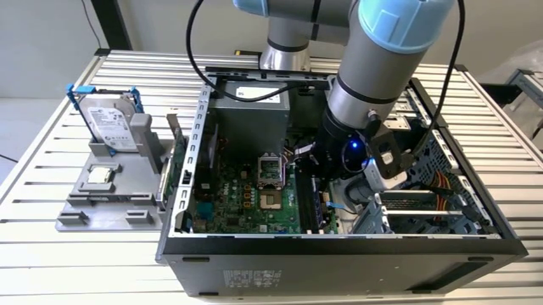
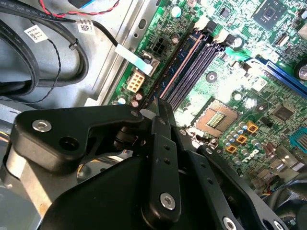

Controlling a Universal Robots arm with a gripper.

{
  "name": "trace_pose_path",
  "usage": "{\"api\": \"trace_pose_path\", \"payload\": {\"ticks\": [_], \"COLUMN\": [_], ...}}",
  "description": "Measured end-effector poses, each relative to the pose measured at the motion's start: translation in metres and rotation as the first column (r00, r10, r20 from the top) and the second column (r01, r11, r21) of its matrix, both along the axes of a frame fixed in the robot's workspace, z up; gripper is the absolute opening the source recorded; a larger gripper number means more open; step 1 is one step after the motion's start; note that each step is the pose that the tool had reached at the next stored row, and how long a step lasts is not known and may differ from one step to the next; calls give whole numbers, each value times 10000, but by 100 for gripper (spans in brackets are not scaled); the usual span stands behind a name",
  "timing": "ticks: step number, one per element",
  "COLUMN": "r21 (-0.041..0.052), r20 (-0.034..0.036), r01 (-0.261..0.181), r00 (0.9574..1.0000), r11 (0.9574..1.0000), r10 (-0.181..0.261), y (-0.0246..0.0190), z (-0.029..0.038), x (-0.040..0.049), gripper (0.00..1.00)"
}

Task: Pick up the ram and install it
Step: 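Insert the ram into the slot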

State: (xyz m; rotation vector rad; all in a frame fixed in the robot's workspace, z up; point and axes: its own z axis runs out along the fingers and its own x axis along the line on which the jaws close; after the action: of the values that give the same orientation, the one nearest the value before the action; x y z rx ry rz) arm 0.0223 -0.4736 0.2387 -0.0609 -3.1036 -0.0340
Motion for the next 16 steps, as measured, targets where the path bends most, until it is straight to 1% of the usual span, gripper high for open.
{"api": "trace_pose_path", "payload": {"ticks": [16], "r21": [79], "r20": [0], "r01": [-1], "r00": [10000], "r11": [10000], "r10": [1], "y": [-15], "z": [0], "x": [0], "gripper": [0]}}
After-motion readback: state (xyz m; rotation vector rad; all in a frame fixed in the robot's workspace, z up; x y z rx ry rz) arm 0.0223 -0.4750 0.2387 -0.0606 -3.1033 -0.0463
